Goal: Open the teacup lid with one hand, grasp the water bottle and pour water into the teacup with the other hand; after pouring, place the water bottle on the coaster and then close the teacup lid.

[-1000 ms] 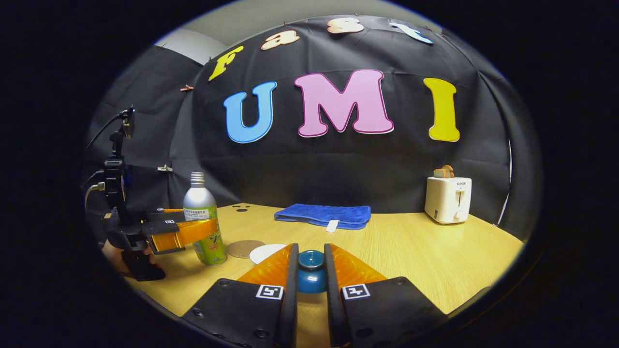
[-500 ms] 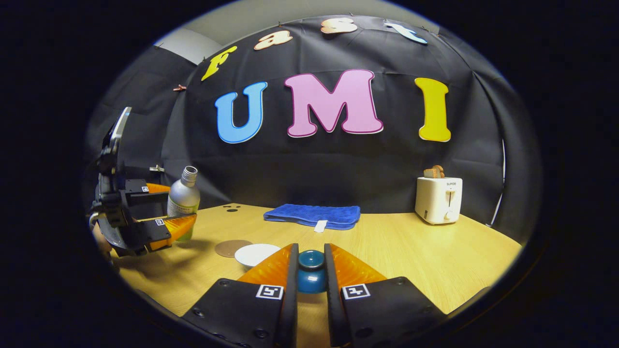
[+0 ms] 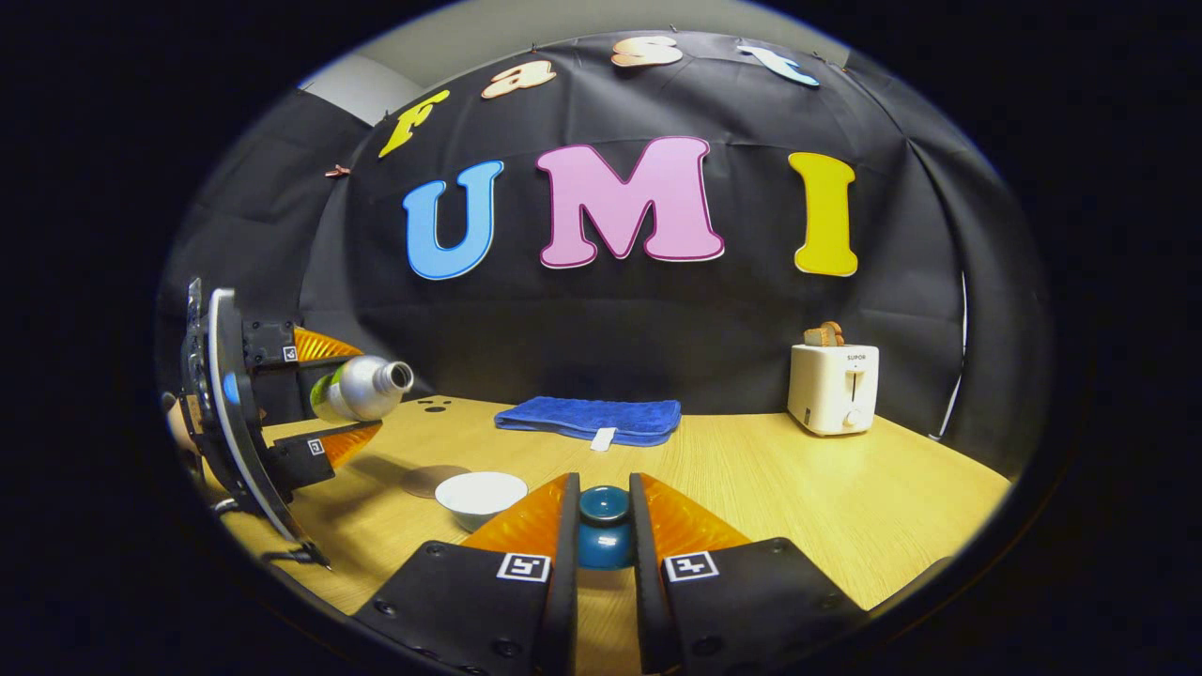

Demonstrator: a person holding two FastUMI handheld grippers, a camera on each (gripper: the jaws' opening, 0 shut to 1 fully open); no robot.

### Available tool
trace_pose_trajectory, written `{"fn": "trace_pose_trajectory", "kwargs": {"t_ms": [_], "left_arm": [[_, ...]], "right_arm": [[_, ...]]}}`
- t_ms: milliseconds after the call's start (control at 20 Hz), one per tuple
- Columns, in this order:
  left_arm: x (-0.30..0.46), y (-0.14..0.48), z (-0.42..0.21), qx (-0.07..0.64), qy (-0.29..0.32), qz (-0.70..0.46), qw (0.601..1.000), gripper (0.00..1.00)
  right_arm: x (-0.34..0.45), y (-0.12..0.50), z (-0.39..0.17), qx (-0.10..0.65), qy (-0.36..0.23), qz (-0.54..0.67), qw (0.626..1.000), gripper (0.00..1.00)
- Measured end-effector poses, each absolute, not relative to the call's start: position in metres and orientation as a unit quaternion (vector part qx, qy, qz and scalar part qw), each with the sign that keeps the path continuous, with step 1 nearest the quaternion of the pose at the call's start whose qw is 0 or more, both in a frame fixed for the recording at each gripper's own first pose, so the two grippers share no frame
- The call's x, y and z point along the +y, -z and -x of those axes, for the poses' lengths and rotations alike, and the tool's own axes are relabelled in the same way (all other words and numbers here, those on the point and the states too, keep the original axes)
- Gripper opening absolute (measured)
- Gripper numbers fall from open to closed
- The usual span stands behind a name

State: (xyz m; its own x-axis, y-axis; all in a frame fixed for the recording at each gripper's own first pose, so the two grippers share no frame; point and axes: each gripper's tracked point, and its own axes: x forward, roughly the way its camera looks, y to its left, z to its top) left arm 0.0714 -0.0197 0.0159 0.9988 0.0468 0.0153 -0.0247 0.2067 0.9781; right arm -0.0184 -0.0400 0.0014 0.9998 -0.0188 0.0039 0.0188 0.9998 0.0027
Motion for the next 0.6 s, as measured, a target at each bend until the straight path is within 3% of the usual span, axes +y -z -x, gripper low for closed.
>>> {"fn": "trace_pose_trajectory", "kwargs": {"t_ms": [600], "left_arm": [[-0.023,0.002,-0.082,0.026,0.013,-0.734,0.679,0.81]], "right_arm": [[-0.039,-0.001,0.019,-0.002,0.006,-0.001,1.000,0.29]]}}
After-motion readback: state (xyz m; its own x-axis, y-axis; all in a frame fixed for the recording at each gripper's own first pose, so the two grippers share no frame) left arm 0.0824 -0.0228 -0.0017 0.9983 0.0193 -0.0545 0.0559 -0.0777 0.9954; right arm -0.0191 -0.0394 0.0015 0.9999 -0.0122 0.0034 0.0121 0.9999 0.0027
